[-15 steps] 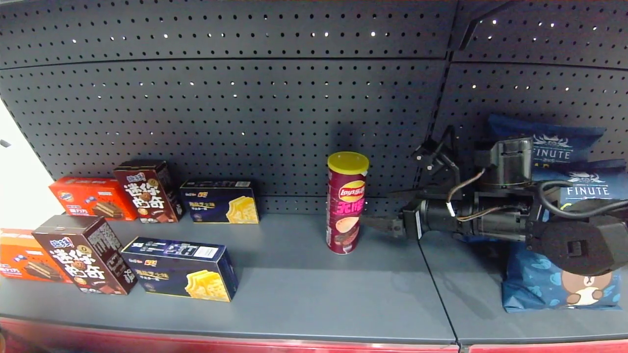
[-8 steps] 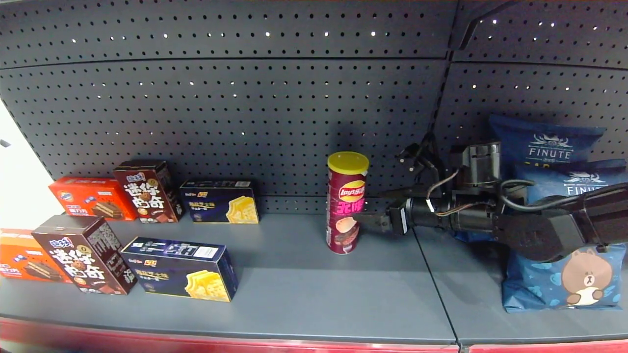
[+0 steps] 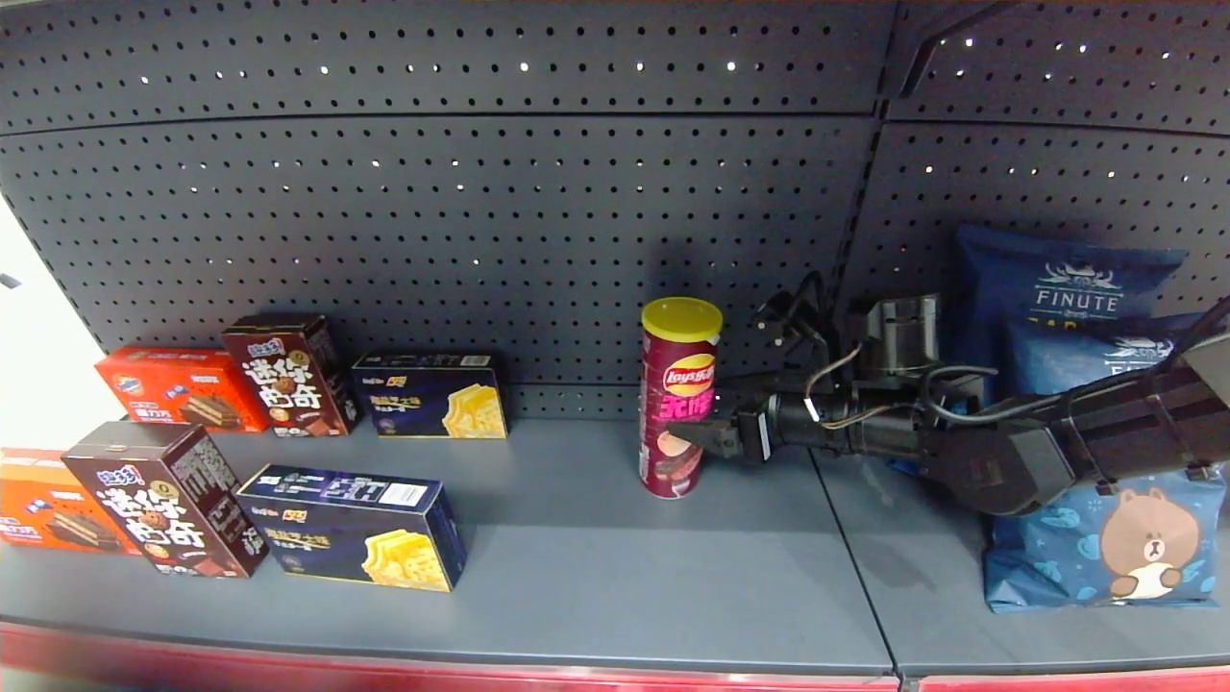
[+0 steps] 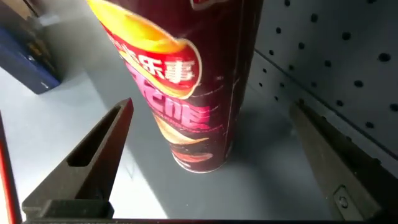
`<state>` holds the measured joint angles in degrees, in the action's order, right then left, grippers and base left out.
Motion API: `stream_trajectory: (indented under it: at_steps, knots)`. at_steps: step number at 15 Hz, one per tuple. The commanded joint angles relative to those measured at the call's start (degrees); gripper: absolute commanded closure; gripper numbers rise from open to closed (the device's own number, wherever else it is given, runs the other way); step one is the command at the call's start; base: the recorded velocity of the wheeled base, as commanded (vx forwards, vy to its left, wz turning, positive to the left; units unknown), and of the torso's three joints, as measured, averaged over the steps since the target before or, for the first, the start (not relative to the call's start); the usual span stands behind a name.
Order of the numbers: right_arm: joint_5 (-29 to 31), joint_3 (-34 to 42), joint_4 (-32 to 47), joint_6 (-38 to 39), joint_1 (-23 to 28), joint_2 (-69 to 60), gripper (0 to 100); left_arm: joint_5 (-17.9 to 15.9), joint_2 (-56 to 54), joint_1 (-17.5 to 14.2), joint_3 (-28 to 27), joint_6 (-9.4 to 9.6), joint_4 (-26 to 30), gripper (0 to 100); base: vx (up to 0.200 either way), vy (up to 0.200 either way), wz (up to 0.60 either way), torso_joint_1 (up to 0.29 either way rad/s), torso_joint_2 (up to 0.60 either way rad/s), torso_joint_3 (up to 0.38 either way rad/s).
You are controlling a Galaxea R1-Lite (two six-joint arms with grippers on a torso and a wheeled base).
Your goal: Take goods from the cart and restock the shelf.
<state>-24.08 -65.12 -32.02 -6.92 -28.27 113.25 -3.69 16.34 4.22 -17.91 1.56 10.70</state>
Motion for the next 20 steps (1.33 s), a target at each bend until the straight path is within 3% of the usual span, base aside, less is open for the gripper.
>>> stream_trajectory:
  at_steps: [1, 20]
  knots:
    - [-0.2, 0.1, -0.4, 0.0, 0.0, 0.7, 0, 0.0, -0.1, 0.0, 0.0, 0.02, -0.1, 100, 0.000, 0.000, 0.00, 0.000, 0.00, 0.000]
    - [-1.7, -5.1, -1.6, 0.0, -0.9, 9.1, 0, 0.1, -0.2, 0.0, 0.7, 0.02, 0.0, 100, 0.000, 0.000, 0.00, 0.000, 0.00, 0.000]
